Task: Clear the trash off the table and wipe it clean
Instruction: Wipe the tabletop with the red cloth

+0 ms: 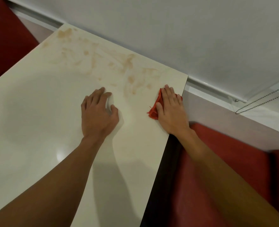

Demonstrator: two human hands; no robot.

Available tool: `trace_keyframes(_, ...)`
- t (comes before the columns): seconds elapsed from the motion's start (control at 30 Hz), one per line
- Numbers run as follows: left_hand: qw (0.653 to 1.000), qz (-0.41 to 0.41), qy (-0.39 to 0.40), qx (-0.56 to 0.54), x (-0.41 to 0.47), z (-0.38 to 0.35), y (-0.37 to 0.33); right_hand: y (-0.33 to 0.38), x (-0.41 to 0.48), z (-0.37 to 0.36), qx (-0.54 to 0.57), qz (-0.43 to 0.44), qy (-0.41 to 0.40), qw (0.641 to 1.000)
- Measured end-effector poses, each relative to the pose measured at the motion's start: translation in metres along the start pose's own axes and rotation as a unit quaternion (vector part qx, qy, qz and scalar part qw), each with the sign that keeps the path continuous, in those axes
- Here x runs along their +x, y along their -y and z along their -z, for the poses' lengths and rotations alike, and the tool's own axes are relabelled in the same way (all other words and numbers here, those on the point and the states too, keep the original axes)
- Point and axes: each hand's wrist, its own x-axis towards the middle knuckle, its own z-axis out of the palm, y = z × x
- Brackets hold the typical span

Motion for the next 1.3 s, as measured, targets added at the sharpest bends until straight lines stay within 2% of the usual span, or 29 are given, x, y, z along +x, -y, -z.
trace_keyframes(0.23,1.000,-0.001,-0.004,0.000,0.000,-0.002,0.001,-0.013,0.102,0.011,-0.017,-0.086,0.006,0.996)
trace_keyframes(0.33,1.000,-0.002,-0.004,0.001,0.001,-0.002,0.000,0.006,0.068,0.007,-0.001,-0.044,0.007,0.999)
trace_keyframes(0.5,1.000,0.000,-0.005,0.014,0.000,-0.001,0.000,0.053,-0.050,-0.005,-0.002,0.031,0.031,0.999)
trace_keyframes(0.57,1.000,0.000,0.000,0.012,0.001,-0.001,0.000,0.052,-0.058,-0.006,-0.008,0.045,0.034,0.998)
trace_keyframes(0.67,1.000,0.004,0.002,0.006,0.001,-0.001,0.000,0.035,-0.019,-0.007,-0.022,-0.009,-0.005,1.000)
trace_keyframes(0.8,1.000,-0.002,-0.002,0.010,0.001,-0.002,0.000,0.033,0.042,-0.008,-0.030,-0.100,-0.008,0.995)
trace_keyframes(0.87,1.000,-0.002,0.002,0.016,0.002,-0.002,0.001,0.047,0.035,-0.011,-0.027,-0.067,-0.011,0.997)
trace_keyframes(0.97,1.000,0.001,0.000,0.011,0.002,-0.001,0.000,0.049,-0.011,-0.011,-0.024,0.031,-0.003,0.999)
trace_keyframes(1.0,1.000,0.001,-0.002,0.009,0.001,-0.001,0.000,0.042,-0.020,-0.010,-0.024,0.034,-0.001,0.999)
trace_keyframes(1.17,1.000,0.004,-0.004,0.012,0.002,-0.002,0.001,0.047,0.024,-0.011,-0.022,-0.124,-0.025,0.992)
trace_keyframes(1.23,1.000,0.002,-0.005,0.015,0.002,-0.002,0.001,0.065,0.032,-0.014,-0.032,-0.079,-0.015,0.996)
trace_keyframes(1.3,1.000,-0.001,-0.004,0.013,0.001,-0.002,0.001,0.066,0.014,-0.014,-0.036,0.033,0.000,0.999)
